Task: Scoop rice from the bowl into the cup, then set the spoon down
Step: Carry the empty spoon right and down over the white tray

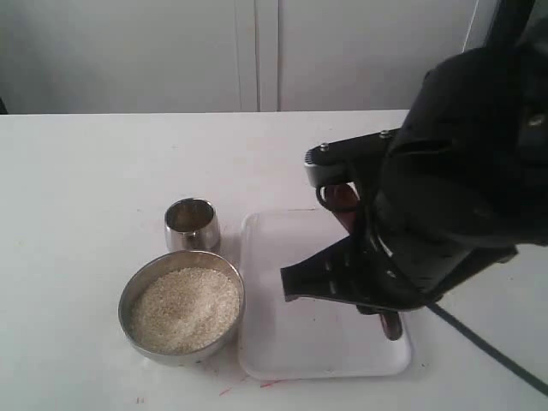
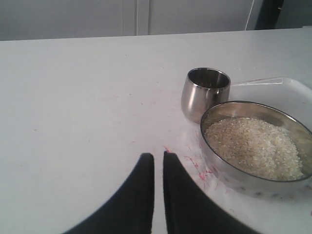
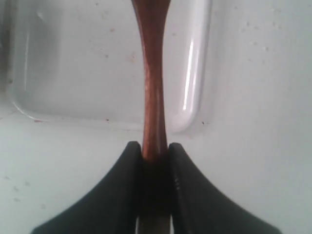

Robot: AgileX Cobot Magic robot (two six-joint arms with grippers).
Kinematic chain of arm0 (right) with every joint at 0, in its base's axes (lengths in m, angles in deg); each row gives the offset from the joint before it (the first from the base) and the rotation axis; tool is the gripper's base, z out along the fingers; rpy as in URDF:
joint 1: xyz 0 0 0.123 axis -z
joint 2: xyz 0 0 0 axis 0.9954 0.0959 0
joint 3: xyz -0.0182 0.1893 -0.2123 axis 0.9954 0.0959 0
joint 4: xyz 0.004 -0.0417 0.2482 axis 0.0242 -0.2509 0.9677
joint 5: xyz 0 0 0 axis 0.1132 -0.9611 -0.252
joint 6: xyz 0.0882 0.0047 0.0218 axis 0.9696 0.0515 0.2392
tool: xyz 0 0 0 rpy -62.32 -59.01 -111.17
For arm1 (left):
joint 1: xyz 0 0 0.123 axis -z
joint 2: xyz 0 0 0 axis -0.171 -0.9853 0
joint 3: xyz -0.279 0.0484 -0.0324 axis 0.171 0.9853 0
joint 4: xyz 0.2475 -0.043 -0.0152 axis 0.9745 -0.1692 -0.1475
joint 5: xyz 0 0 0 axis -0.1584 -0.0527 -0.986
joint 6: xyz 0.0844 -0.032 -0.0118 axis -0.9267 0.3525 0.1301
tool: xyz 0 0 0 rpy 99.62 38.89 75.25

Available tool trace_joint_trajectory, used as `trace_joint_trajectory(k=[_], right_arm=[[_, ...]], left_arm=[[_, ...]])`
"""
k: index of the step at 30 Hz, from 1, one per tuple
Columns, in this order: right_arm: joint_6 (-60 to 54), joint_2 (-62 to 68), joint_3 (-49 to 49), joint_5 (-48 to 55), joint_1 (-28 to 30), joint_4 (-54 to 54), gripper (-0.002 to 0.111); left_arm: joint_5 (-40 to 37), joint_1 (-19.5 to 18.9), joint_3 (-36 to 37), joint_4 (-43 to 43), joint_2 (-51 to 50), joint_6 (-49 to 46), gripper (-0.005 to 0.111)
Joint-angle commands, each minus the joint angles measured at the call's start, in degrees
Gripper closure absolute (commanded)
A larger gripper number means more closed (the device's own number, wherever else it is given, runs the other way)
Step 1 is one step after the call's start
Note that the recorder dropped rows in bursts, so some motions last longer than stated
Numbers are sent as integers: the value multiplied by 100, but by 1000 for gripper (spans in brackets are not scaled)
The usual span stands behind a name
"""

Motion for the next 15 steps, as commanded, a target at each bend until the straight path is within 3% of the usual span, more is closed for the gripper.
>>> trace_joint_trajectory(k=[1, 15], right_arm=[[41, 656, -158, -767, 93, -215, 108], [28, 2184, -391, -1464, 537, -273, 108]], left_arm=[[15, 50, -35, -56, -4, 3, 92], [15, 50, -35, -56, -4, 3, 92]])
